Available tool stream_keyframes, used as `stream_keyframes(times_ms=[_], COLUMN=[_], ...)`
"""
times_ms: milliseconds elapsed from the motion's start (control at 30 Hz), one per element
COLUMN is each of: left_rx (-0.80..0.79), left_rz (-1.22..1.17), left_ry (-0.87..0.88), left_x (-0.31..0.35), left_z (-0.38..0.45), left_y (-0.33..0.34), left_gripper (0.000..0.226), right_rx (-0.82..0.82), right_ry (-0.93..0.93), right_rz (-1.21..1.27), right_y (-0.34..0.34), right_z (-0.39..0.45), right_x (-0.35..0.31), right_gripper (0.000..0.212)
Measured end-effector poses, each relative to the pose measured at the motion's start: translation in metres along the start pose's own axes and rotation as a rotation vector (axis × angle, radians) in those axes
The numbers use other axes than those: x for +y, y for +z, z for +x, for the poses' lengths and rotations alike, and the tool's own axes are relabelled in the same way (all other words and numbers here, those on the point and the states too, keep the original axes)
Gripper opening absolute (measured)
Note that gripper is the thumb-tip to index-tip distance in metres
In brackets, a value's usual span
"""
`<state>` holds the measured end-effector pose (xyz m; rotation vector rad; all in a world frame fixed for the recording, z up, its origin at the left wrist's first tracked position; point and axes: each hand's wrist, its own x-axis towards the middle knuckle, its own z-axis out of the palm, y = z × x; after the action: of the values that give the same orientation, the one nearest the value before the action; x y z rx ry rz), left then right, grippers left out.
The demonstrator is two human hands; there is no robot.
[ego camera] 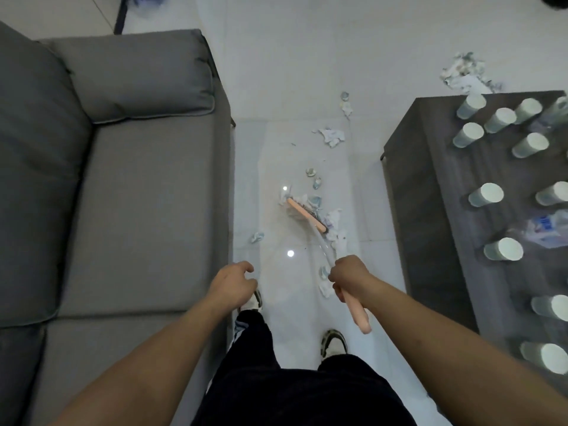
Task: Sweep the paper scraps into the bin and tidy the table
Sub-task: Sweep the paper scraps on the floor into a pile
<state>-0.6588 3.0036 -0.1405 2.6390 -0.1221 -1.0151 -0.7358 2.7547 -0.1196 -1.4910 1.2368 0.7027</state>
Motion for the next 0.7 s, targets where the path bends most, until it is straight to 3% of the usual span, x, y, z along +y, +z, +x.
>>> stream_keyframes(times_ms=[333, 500, 700], left_rx=[-0.103, -0.164, -0.177], left_rz=[0.187, 0.215, 0.289], left_ry=[0.317, 0.375, 0.361], left_x=[0.030, 0.034, 0.023], left_z=[0.102, 0.118, 0.134], left_y=[-0.092, -0.099, -0.113], left_gripper=[0.042, 0.041, 0.040], right_rx=[0.182, 0.300, 0.289], right_ry=[0.271, 0.402, 0.441], right_rz=[0.884, 1.107, 1.296], right_y=[0.058, 0.068, 0.086], right_z=[-0.034, -0.035, -0.018], right_x=[-0.035, -0.037, -0.030], right_gripper=[0.012, 0.020, 0.027])
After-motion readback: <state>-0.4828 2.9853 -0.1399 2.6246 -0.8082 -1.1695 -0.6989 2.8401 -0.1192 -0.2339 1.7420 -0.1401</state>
